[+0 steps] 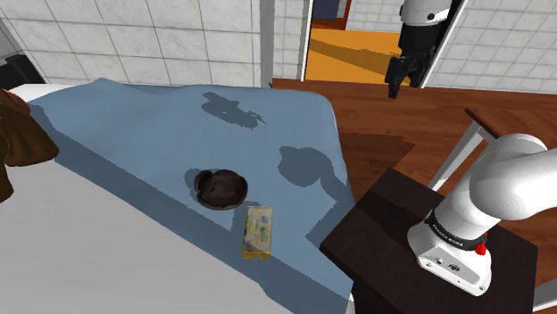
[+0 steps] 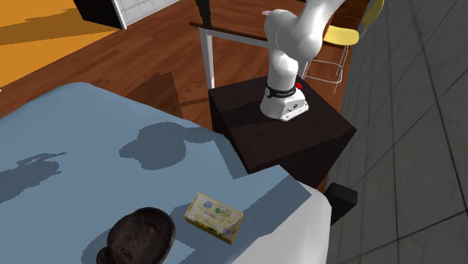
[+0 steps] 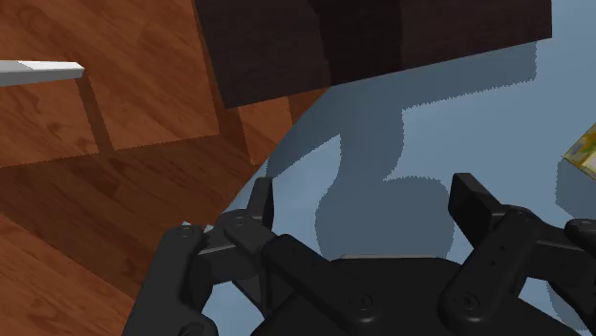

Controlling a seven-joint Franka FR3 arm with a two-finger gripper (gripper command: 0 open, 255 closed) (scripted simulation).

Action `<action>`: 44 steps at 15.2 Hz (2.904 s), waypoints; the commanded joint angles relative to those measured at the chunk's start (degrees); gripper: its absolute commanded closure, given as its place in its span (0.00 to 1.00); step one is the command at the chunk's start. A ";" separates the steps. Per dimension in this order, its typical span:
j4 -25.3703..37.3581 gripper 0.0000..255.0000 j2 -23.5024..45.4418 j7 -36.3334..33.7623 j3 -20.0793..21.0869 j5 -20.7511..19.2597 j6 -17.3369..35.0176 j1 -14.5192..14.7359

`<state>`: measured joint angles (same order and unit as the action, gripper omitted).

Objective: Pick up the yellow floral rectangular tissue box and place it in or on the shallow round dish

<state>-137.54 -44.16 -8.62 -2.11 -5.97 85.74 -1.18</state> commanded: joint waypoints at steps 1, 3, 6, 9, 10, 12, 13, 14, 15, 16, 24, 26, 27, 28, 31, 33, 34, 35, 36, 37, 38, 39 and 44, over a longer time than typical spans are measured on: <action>0.00 0.00 0.00 0.00 0.00 0.00 0.00 0.00; -2.52 0.00 0.51 -4.23 1.48 2.35 2.18 -0.16; -5.86 0.00 1.90 -10.43 3.73 5.98 5.87 -0.19; -8.61 0.00 4.13 -16.37 6.04 9.72 10.10 -0.03; -9.38 0.00 5.07 -18.30 6.81 10.97 11.62 0.06; -10.71 0.00 7.24 -22.05 8.33 13.48 14.85 0.33; -11.26 0.00 8.49 -23.87 9.09 14.73 16.54 0.47; -11.73 0.00 9.83 -25.65 9.85 15.98 18.29 0.63; -12.11 0.00 11.27 -27.39 10.60 17.22 20.08 0.79; -12.41 0.00 12.81 -29.09 11.35 18.45 21.91 0.96; -11.60 0.00 28.24 -41.18 16.71 27.54 37.37 2.31; -10.51 0.00 32.76 -43.82 17.76 29.48 41.24 2.67; -9.83 0.00 35.08 -45.09 18.23 30.40 43.13 2.85; -9.07 0.00 37.43 -46.33 18.64 31.28 45.00 3.05; -6.31 0.00 44.62 -49.82 19.63 33.69 50.33 3.69; -4.08 0.00 49.45 -51.99 20.06 35.16 53.62 4.18; -2.85 0.00 51.87 -53.01 20.21 35.87 55.17 4.45; -1.55 0.00 54.28 -54.00 20.32 36.56 56.65 4.73; -0.19 0.00 56.67 -54.96 20.39 37.24 58.06 5.02; 1.25 0.00 59.05 -55.88 20.42 37.92 59.40 5.32; 2.76 0.00 61.42 -56.77 20.43 38.59 60.67 5.62; 4.33 0.00 63.76 -57.64 20.43 39.25 61.86 5.92; 4.84 0.00 66.84 -57.13 20.91 39.97 64.67 6.61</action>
<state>-132.64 22.09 -65.90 18.61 33.69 149.66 5.28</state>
